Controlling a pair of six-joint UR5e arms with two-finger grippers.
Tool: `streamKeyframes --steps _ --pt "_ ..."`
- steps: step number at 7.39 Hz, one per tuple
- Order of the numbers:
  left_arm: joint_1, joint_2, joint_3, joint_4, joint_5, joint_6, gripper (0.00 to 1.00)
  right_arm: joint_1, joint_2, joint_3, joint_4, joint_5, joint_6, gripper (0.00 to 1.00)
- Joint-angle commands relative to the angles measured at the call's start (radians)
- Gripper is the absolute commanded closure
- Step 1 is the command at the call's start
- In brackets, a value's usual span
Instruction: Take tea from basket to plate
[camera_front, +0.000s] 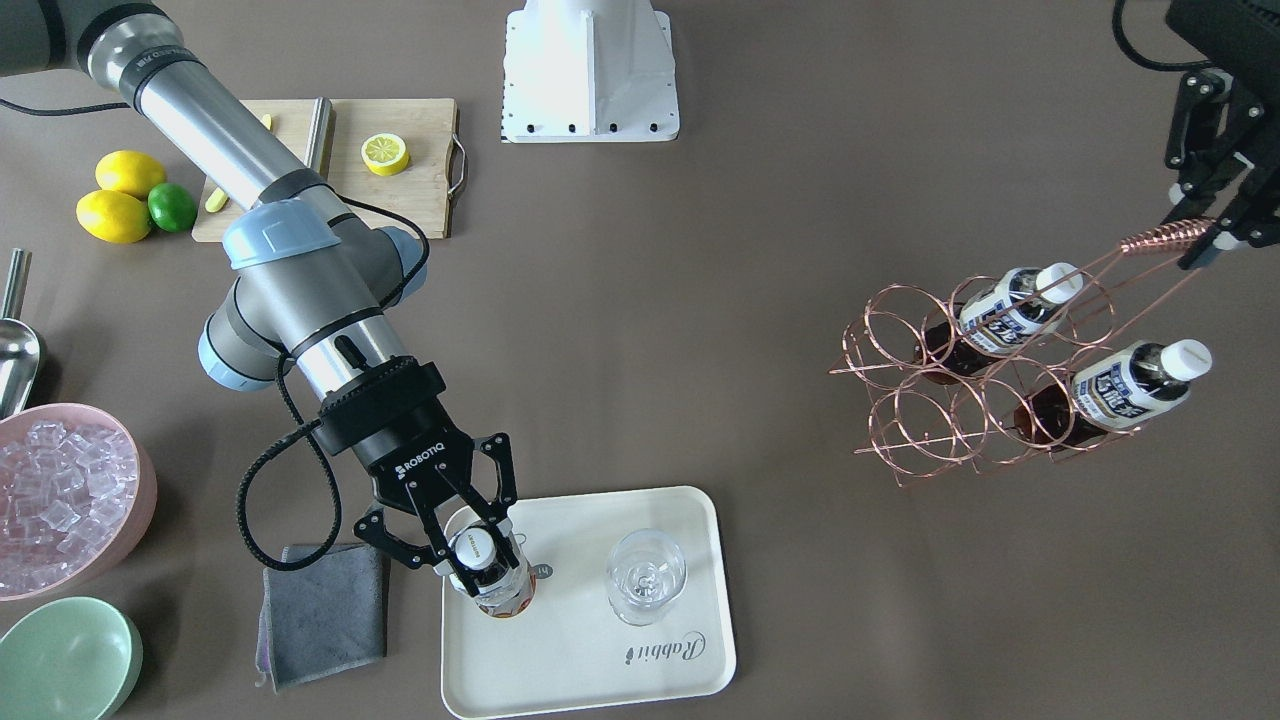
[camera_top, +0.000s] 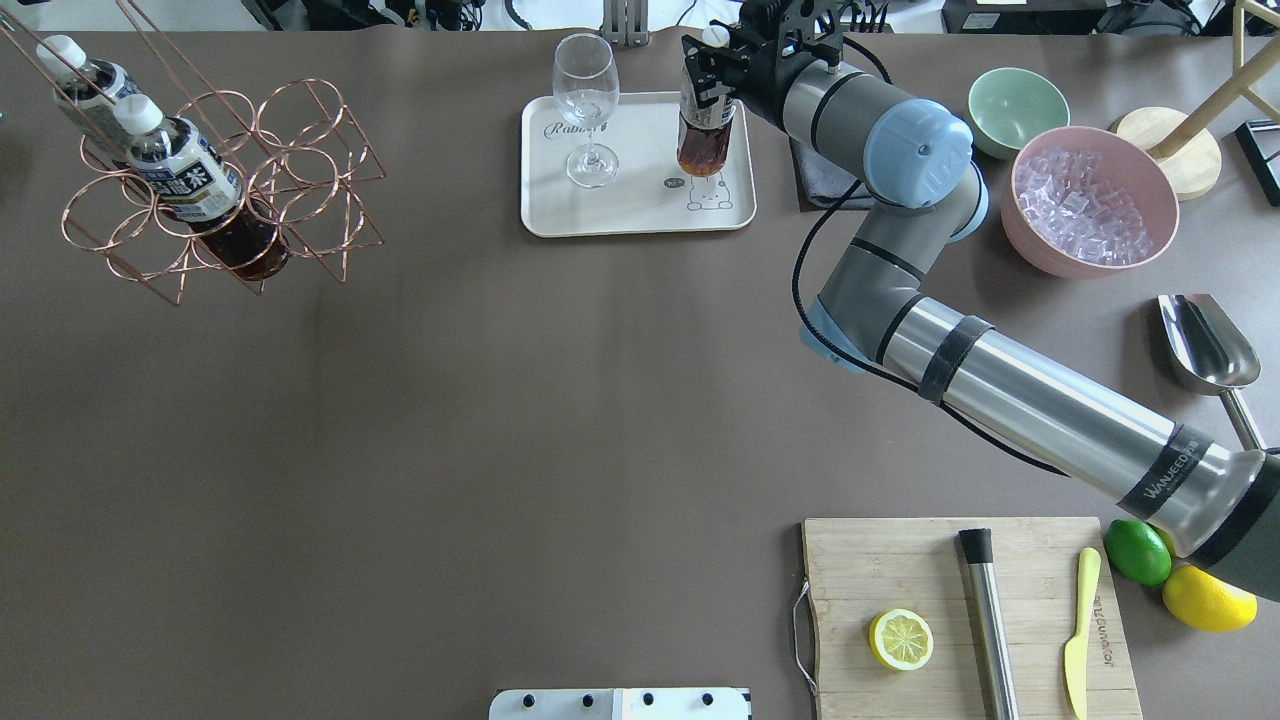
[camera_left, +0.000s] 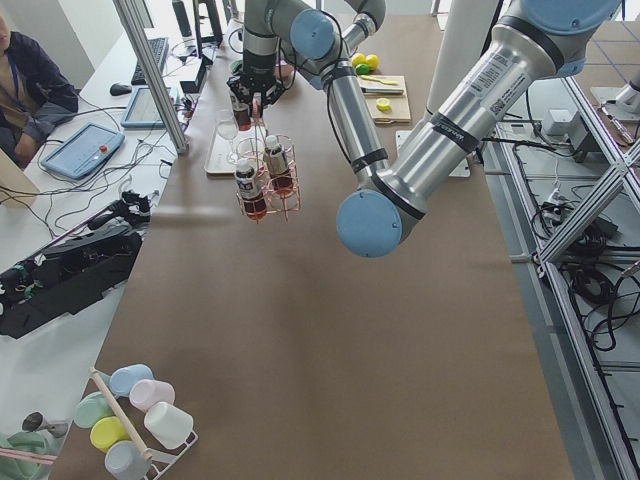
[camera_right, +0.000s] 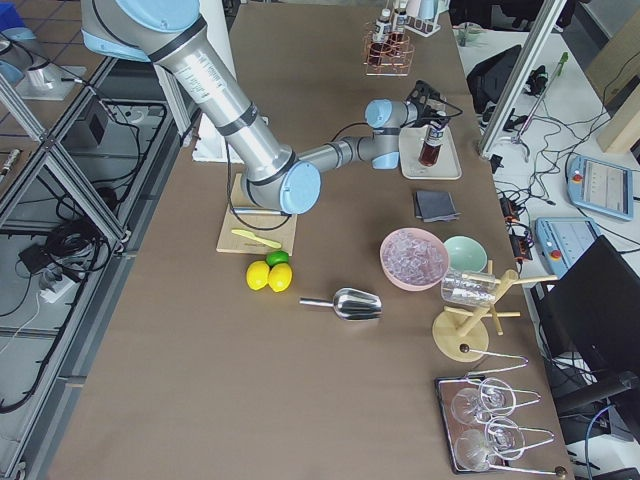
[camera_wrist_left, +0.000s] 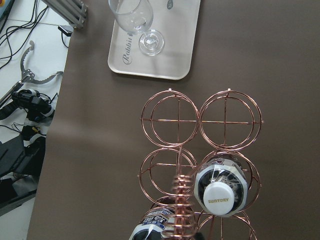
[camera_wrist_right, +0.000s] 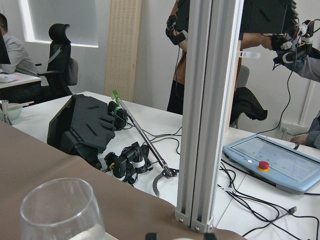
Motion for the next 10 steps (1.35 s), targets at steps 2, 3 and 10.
streamKeyframes --steps 2,3,10 --pt "-0.144 0.036 0.176 -0.006 -0.024 0.291 1.00 0.007 0.022 -0.053 0.001 0.001 -0.002 1.00" --pt "-0.163 0.036 0.233 -0.021 -0.024 0.347 1.00 0.007 0.022 -0.055 0.001 -0.001 -0.002 0.82" --pt "-0.240 0.087 0.656 -0.447 -0.044 0.504 1.00 0.006 0.039 -0.056 0.003 -0.013 0.001 0.38"
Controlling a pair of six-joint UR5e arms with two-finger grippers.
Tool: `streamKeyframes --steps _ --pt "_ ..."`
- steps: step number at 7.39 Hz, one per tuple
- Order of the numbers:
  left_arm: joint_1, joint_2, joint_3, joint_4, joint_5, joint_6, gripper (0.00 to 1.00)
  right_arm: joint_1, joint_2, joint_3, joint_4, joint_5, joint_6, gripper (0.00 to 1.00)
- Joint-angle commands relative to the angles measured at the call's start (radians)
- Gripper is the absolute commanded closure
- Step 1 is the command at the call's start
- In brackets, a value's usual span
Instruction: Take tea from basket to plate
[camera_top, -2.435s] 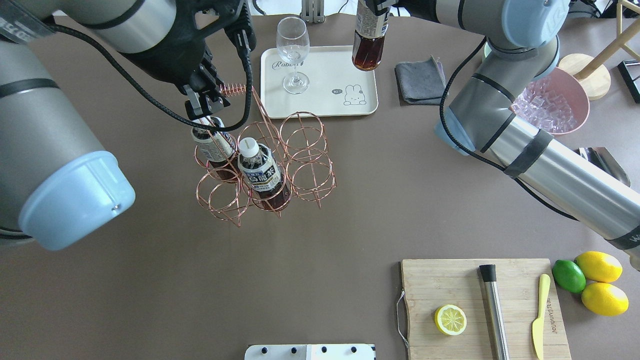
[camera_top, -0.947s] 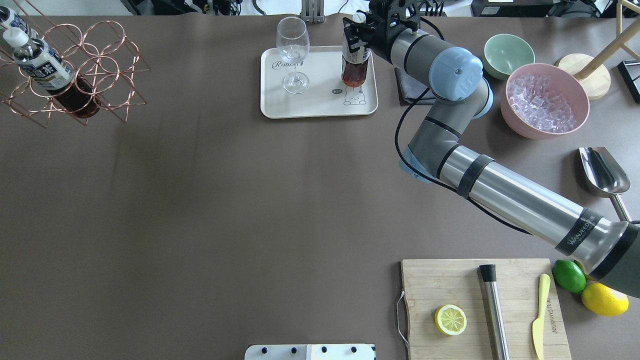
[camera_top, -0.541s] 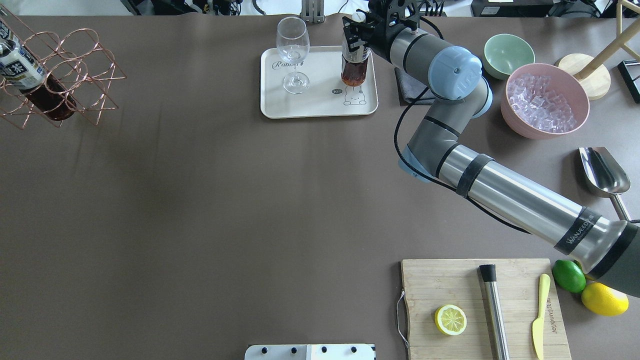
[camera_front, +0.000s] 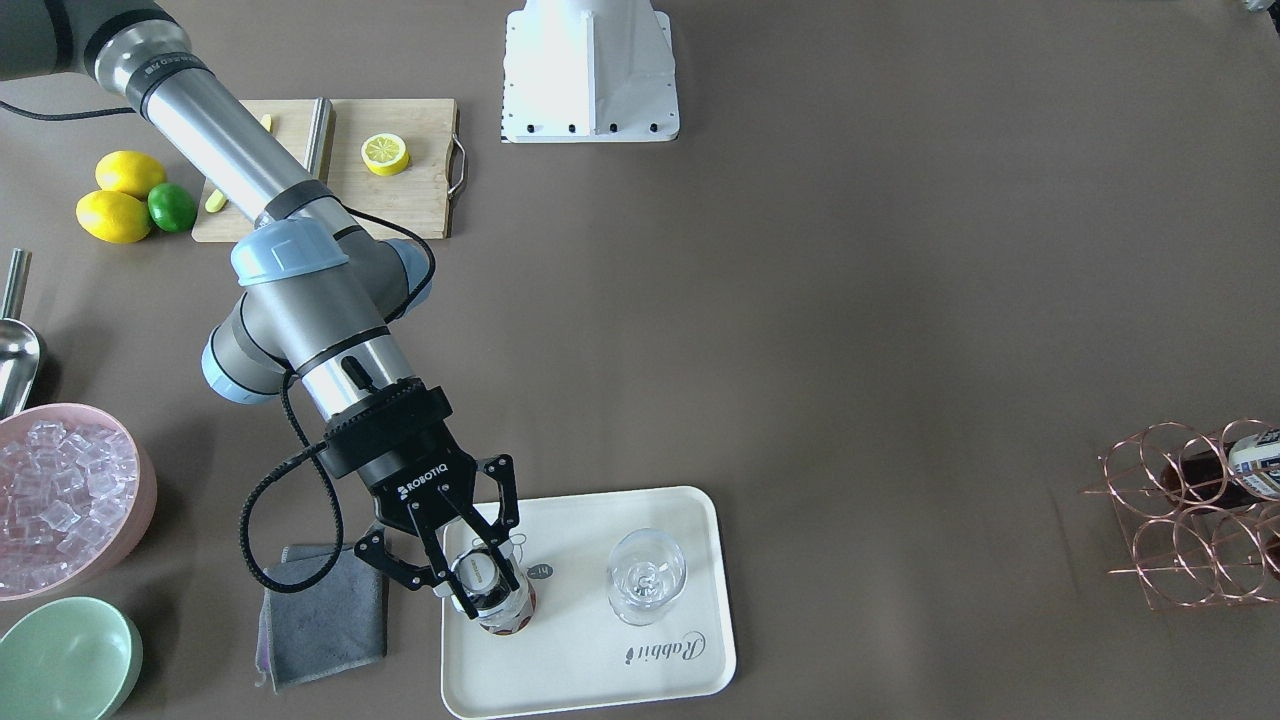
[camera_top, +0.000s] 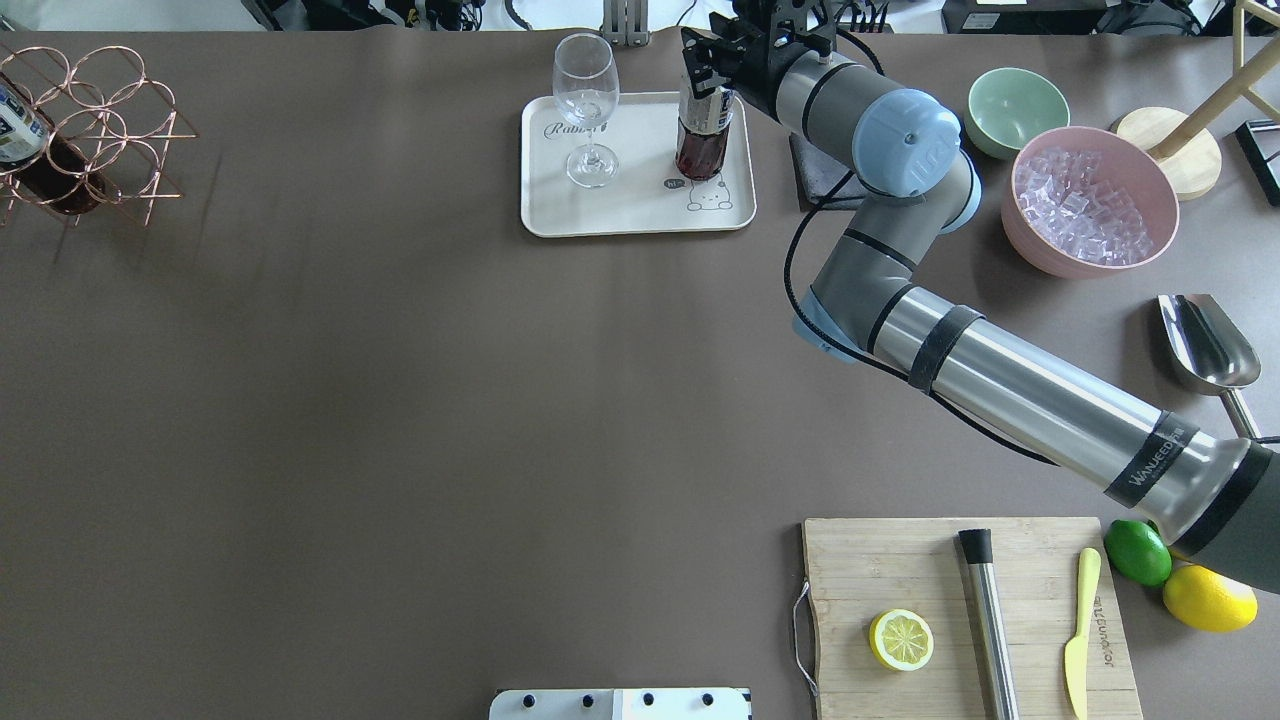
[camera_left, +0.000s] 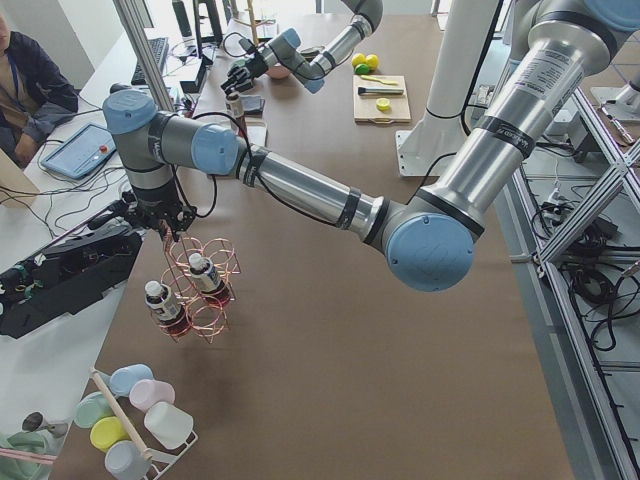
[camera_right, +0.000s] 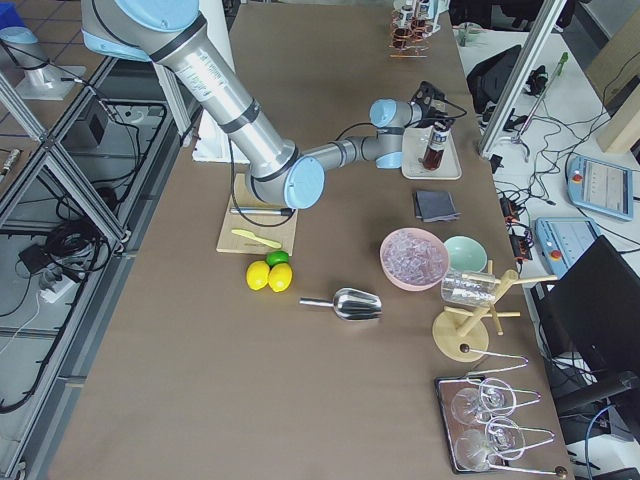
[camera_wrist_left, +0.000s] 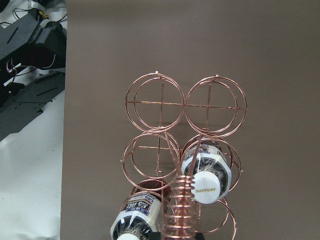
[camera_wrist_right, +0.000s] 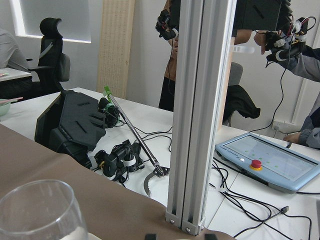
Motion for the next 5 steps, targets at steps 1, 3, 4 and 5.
streamKeyframes --steps 1,3,4,5 --pt "-0.013 0.004 0.127 -0.137 0.004 0.015 1.00 -0.006 0.005 0.000 0.000 -0.008 0.003 0.01" --pt "-0.013 0.023 0.120 -0.147 0.004 0.015 1.00 -0.012 0.005 0.000 0.000 -0.012 0.003 0.01" --pt "-0.013 0.034 0.117 -0.153 0.004 0.015 1.00 -0.012 0.005 0.000 -0.002 -0.012 0.003 0.01" --pt "-0.013 0.048 0.102 -0.162 0.005 0.015 1.00 -0.003 0.008 0.006 -0.003 -0.003 0.003 0.01"
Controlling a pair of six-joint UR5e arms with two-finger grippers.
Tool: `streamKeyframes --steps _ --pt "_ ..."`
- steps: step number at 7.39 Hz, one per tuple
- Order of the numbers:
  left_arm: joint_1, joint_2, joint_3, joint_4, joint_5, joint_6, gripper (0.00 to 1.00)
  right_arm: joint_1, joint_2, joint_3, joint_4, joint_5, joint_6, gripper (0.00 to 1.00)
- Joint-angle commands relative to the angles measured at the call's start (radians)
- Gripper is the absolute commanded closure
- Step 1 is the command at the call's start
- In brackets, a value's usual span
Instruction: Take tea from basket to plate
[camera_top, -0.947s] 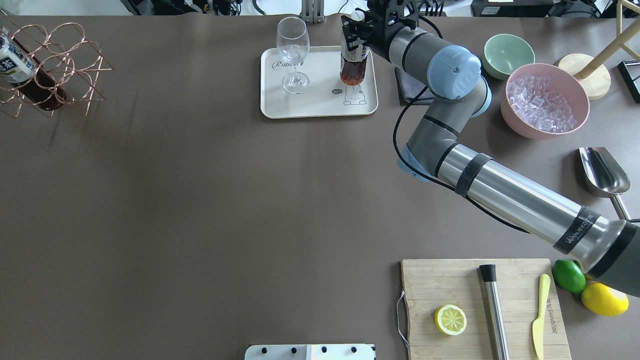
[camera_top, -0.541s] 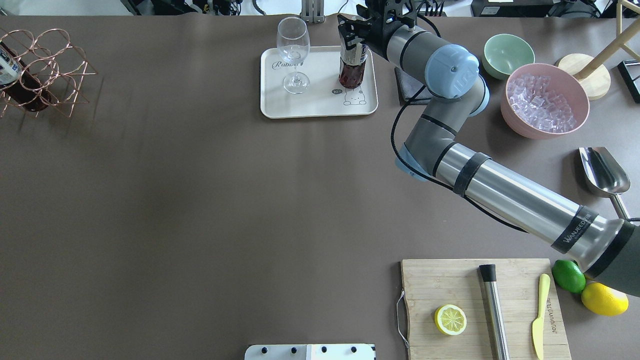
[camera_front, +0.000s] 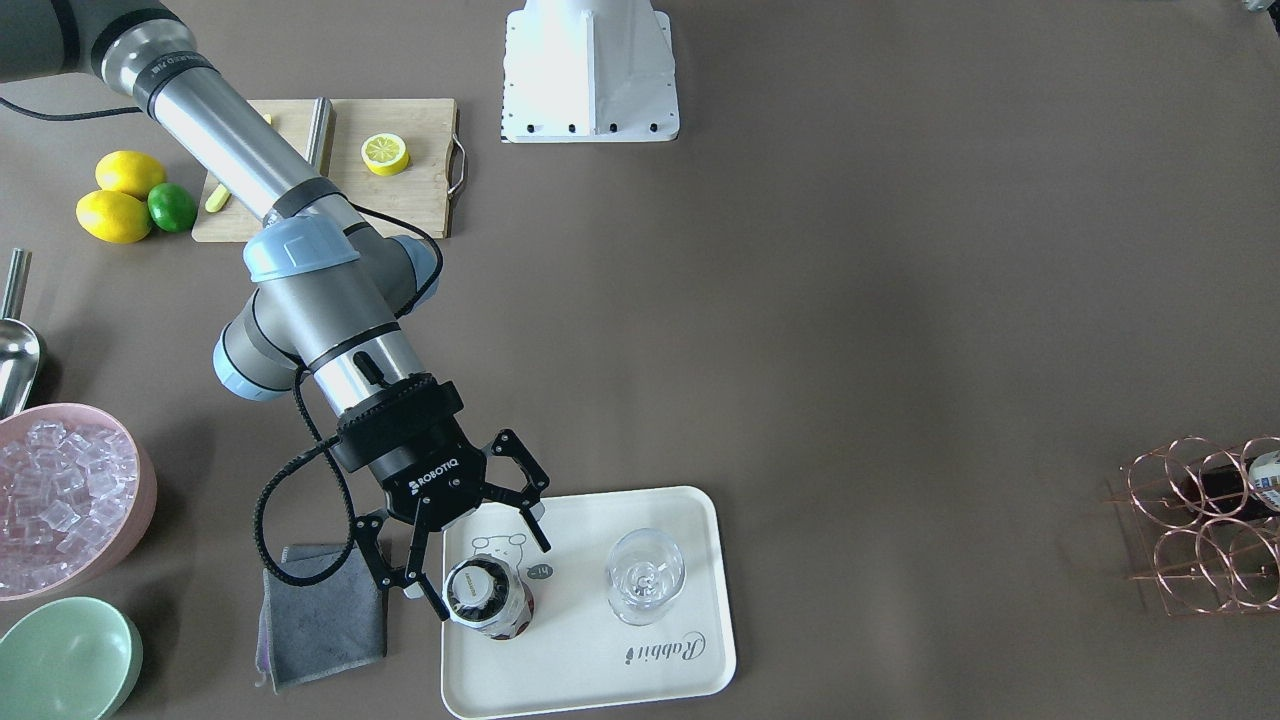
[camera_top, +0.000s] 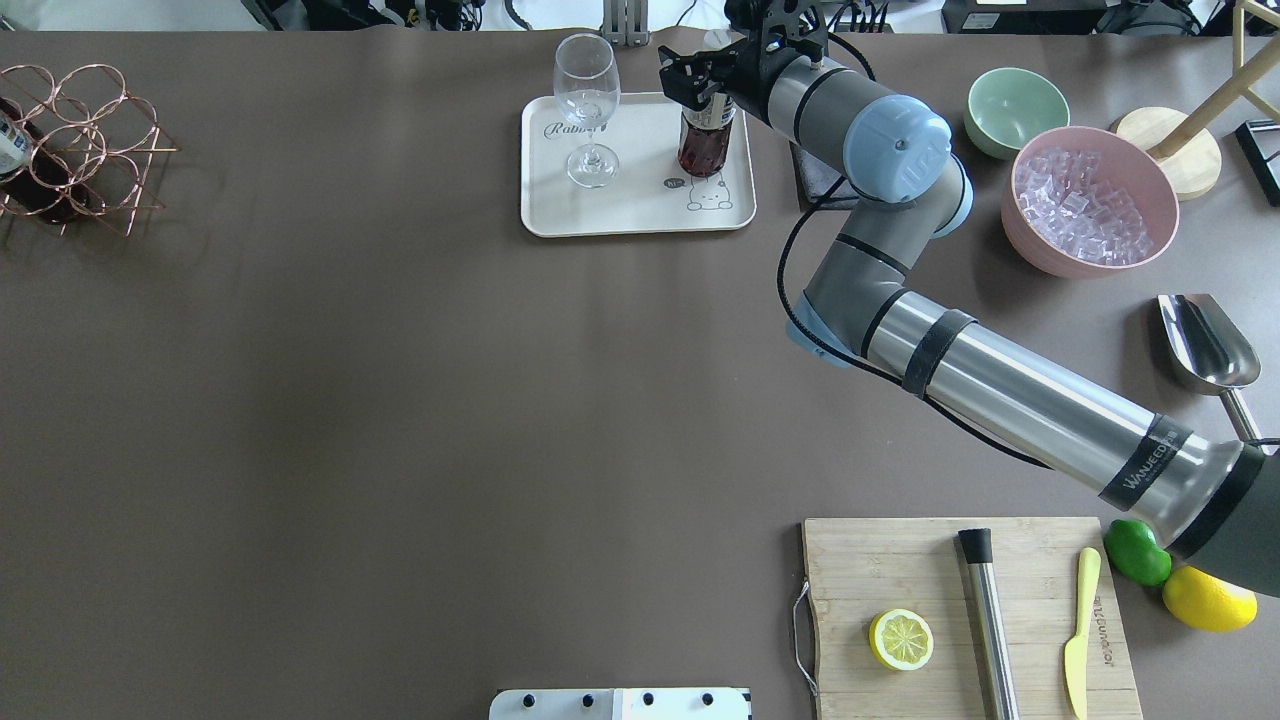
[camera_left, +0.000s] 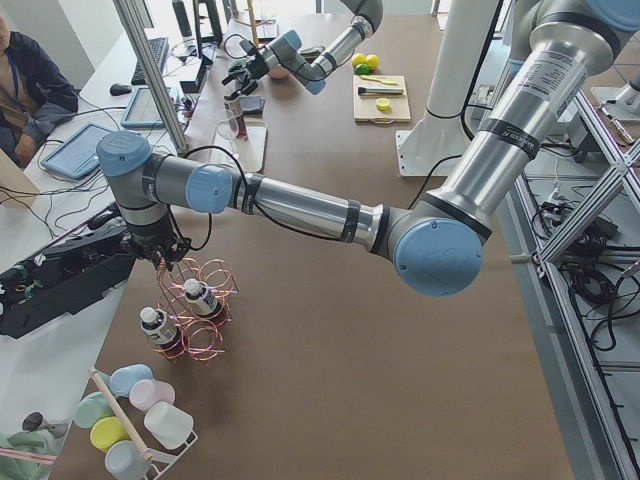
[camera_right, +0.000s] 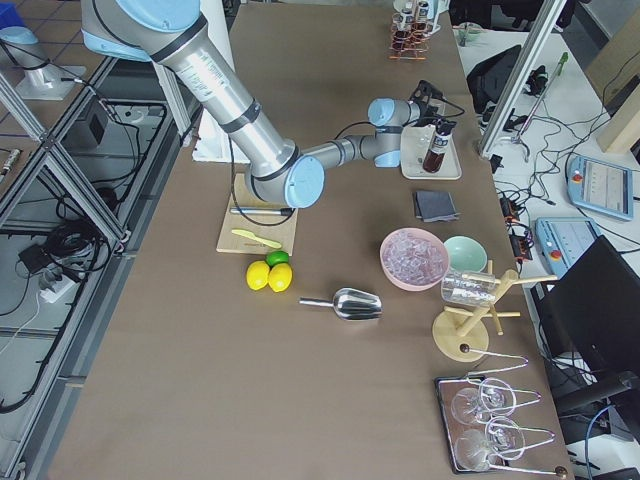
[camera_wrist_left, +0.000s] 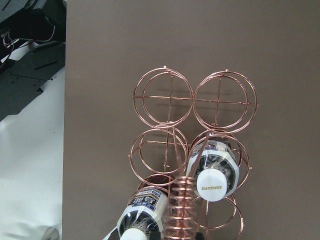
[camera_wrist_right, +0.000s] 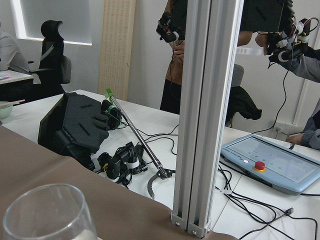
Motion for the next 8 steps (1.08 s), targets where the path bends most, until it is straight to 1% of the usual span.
streamKeyframes --steps 1,2,3,4,5,6,7,8 --pt "0.000 0.025 -0.023 -0.014 0.001 -0.001 1.00 0.038 0.009 0.021 -0.014 0.051 0.000 0.01" --pt "0.001 0.027 -0.028 -0.014 0.001 -0.003 1.00 0.081 0.006 0.109 -0.112 0.139 0.002 0.01" --pt "0.003 0.027 -0.039 -0.006 0.000 -0.012 0.39 0.113 -0.005 0.232 -0.268 0.202 0.008 0.01" --pt "0.004 0.027 -0.049 0.000 0.000 -0.012 0.02 0.143 -0.024 0.309 -0.354 0.236 0.030 0.01" --pt "0.004 0.031 -0.053 0.001 0.000 -0.012 0.02 0.163 -0.070 0.378 -0.405 0.259 0.070 0.01" --pt "0.004 0.033 -0.063 0.003 0.000 -0.014 0.02 0.186 -0.168 0.490 -0.471 0.275 0.095 0.01" --pt "0.003 0.033 -0.066 0.017 -0.002 -0.014 0.02 0.207 -0.283 0.641 -0.602 0.308 0.110 0.01" --pt "0.000 0.033 -0.070 0.052 -0.008 -0.015 0.02 0.233 -0.335 0.758 -0.783 0.348 0.115 0.01"
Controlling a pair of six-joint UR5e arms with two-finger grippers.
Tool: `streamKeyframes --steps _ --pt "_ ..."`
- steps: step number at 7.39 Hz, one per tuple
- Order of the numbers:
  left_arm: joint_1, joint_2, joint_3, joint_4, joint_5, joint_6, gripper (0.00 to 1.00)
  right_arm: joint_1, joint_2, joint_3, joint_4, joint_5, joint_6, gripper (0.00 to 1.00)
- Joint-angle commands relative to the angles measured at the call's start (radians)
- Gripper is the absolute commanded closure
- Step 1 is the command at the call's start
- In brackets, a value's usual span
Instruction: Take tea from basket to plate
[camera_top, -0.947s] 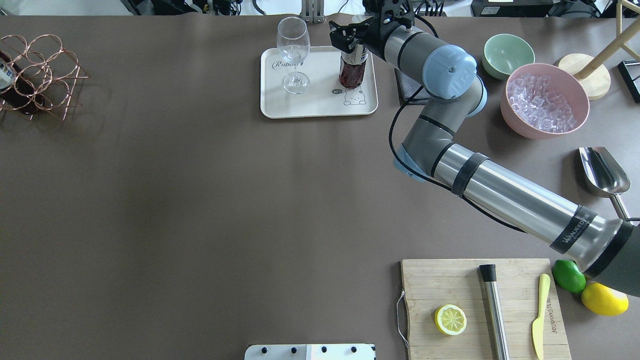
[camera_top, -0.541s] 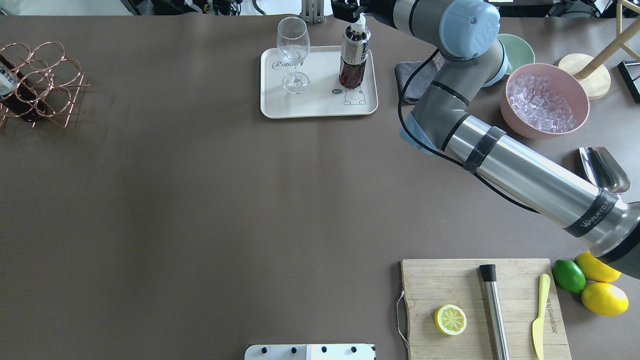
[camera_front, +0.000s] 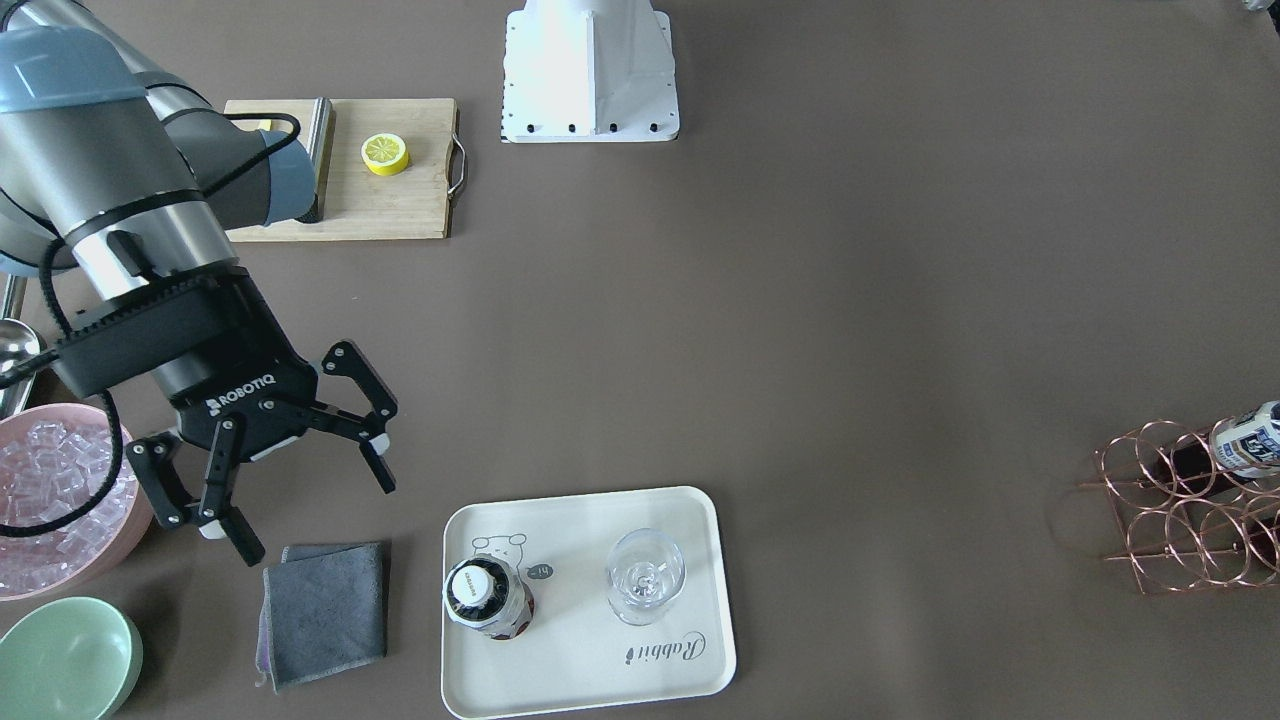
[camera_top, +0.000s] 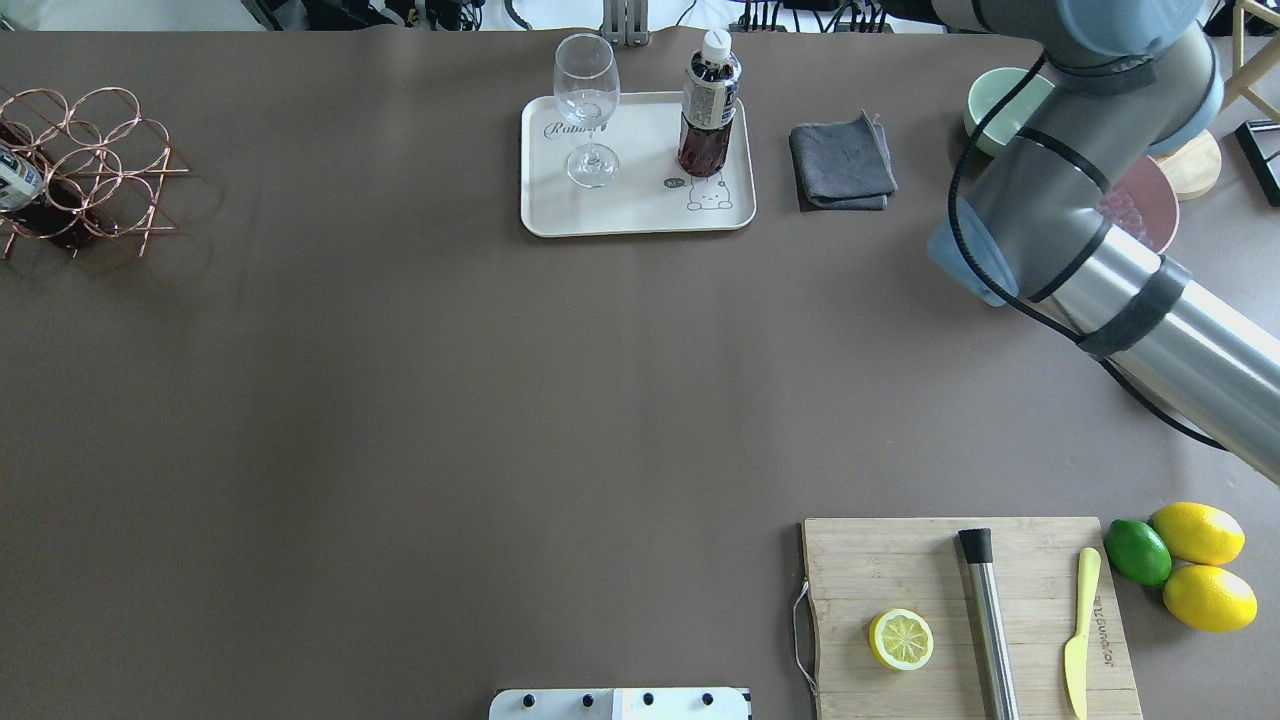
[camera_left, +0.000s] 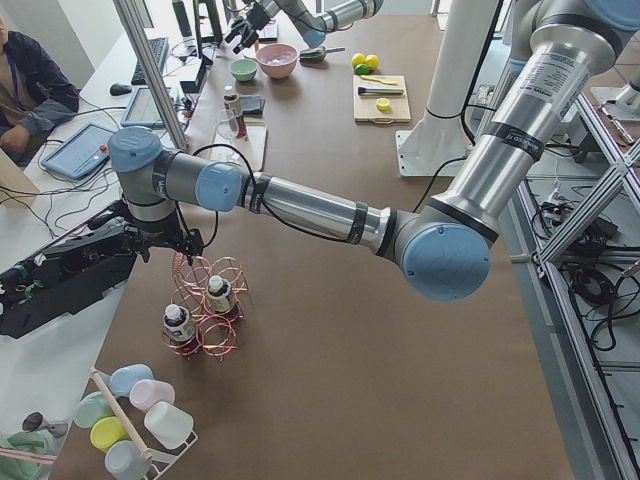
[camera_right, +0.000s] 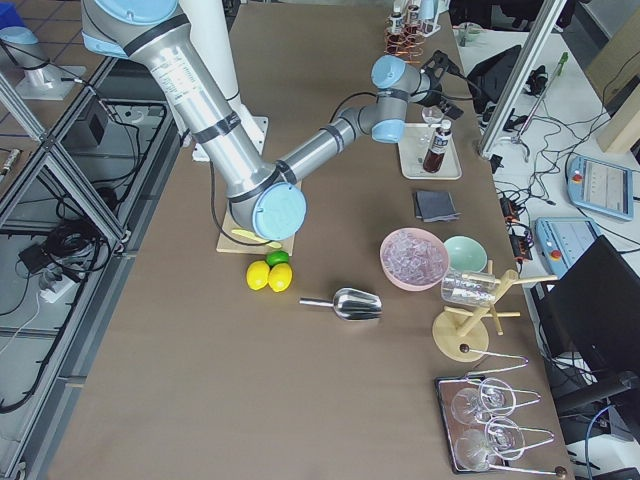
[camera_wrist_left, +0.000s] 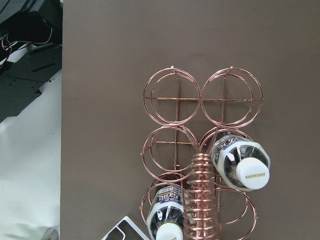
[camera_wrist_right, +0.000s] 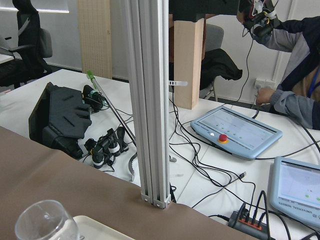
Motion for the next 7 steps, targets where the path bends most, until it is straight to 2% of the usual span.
streamKeyframes --steps 1,2,4,5,6,7 --pt "-0.005 0.001 -0.040 0.108 -0.019 -0.005 0.02 0.050 -0.161 0.341 -0.505 0.069 0.025 0.01" --pt "-0.013 0.001 -0.069 0.187 -0.058 -0.049 0.02 0.078 -0.205 0.416 -0.682 0.114 0.023 0.01" --pt "-0.041 0.004 -0.100 0.315 -0.074 -0.225 0.02 0.185 -0.346 0.400 -0.802 0.306 -0.054 0.00" --pt "-0.059 0.042 -0.135 0.335 -0.074 -0.324 0.02 0.255 -0.451 0.337 -0.800 0.361 -0.262 0.00" --pt "-0.079 0.077 -0.154 0.335 -0.074 -0.403 0.02 0.314 -0.480 0.253 -0.811 0.420 -0.402 0.00" --pt "-0.096 0.118 -0.158 0.334 -0.077 -0.477 0.02 0.387 -0.483 0.117 -0.802 0.528 -0.417 0.00"
